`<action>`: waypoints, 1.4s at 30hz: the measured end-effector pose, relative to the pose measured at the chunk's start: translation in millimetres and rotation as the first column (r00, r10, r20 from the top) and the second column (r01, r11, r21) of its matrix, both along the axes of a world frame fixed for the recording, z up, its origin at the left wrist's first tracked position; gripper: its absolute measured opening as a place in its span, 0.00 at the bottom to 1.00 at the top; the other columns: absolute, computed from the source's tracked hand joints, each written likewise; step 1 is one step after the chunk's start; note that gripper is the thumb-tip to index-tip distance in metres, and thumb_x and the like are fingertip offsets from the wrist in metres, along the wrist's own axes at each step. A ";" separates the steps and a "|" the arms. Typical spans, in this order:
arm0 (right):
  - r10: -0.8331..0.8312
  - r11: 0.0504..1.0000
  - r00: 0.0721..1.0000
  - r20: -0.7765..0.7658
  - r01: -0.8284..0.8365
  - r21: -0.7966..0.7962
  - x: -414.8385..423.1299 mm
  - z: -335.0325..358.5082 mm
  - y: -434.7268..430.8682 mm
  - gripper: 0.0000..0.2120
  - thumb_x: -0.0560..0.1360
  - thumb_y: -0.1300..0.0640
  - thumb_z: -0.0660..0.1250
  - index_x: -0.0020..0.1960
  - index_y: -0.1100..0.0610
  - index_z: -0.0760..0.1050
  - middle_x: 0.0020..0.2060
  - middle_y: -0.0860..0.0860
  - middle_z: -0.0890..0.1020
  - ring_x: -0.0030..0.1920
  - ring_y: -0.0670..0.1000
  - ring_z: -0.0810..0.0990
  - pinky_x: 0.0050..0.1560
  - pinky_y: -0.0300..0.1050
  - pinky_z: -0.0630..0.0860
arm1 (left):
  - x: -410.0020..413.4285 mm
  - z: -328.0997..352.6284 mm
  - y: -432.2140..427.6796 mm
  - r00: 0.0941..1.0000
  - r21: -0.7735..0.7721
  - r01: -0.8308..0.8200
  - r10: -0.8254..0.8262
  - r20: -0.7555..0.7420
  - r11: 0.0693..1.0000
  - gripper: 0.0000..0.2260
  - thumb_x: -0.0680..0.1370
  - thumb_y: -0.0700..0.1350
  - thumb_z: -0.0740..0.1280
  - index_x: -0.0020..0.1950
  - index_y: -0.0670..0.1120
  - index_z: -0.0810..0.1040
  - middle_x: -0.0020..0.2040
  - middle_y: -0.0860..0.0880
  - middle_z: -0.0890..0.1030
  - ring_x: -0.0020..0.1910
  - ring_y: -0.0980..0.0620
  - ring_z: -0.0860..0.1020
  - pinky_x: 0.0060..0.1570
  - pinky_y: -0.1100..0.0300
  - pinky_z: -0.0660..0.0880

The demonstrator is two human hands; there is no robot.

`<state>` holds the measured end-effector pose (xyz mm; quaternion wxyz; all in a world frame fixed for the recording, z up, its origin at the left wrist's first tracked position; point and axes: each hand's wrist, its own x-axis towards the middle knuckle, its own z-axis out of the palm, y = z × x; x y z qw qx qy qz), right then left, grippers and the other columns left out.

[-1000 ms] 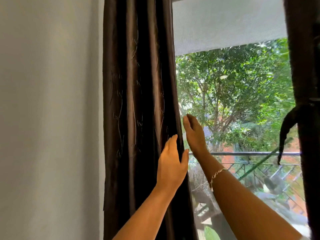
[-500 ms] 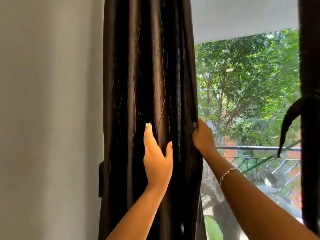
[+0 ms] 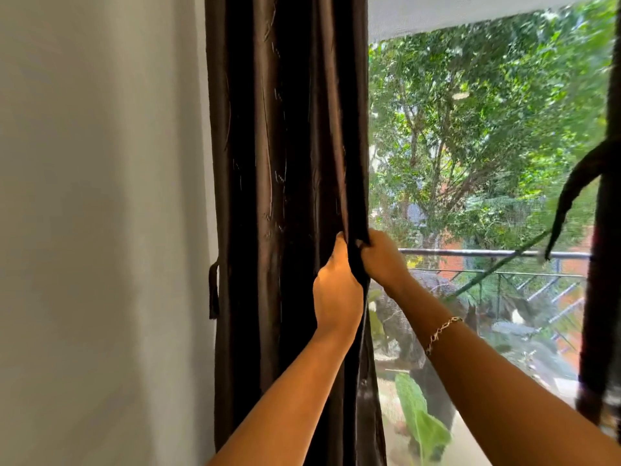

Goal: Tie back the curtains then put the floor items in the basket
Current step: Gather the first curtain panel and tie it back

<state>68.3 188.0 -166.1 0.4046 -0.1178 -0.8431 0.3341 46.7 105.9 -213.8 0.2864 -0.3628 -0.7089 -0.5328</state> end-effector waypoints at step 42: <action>-0.078 0.997 0.997 0.018 0.078 0.008 -35.5 -9.9 -19.2 0.15 0.80 0.55 0.57 0.39 0.63 0.68 0.33 0.57 0.72 0.39 0.56 0.73 0.39 0.45 0.65 | -22.1 -41.8 -25.4 0.912 0.078 -0.231 0.244 -0.330 0.970 0.23 0.77 0.38 0.63 0.71 0.36 0.64 0.71 0.39 0.66 0.72 0.42 0.61 0.72 0.48 0.57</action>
